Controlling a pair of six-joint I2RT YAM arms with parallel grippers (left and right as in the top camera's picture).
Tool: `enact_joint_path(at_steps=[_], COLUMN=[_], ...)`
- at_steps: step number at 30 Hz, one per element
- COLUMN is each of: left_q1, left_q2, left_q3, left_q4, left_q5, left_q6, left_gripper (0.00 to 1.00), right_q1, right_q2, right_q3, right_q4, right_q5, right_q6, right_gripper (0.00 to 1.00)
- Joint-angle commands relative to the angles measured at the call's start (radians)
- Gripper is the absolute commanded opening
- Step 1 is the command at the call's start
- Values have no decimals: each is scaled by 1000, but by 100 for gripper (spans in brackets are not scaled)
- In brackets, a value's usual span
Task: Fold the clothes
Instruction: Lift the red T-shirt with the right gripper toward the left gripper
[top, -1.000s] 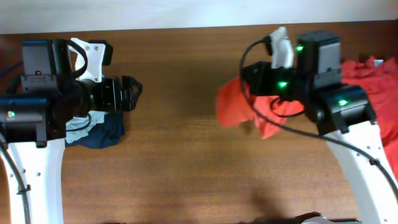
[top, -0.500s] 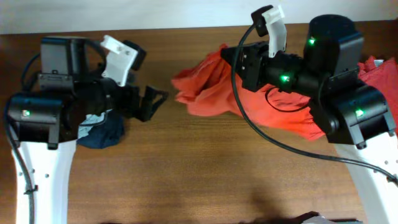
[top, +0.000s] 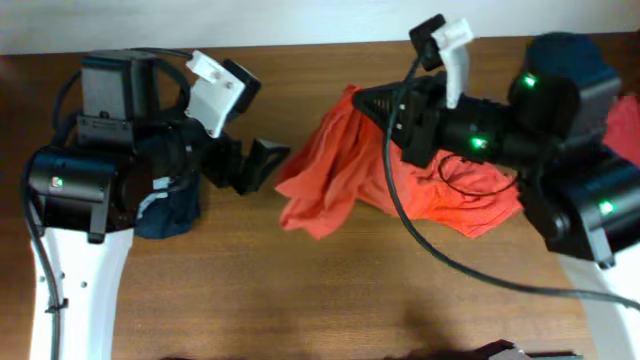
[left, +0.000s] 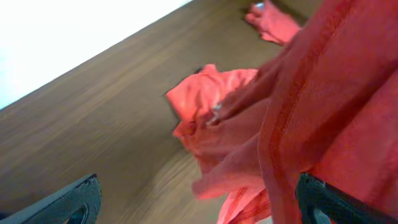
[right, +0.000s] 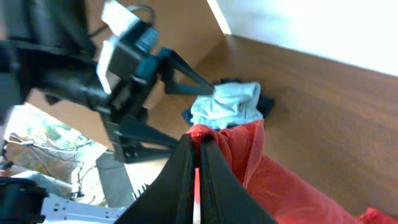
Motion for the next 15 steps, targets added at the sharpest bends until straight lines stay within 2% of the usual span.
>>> enact_joint_path(at_steps=[1,6,9,15], left_q1=[-50,-90,-103,-102], left_q2=[-7,-6,-6,-13], left_q3=[13,13,13,13], left_q4=[1,-16,-23,-28], left_q5=[30,-27,-39,13], left_q6=[28,28,27,28], left_gripper=[99,99,99,99], right_q1=[10,9,9,9], right_q2=[-36,-55,-60,-66], right_q3=[29,29,32,39], right_q4=[23,42,80,97], right_q5=[-29,-30,48,91], right_q6=[-14,-14,2,5], right_gripper=[4,4,4,4])
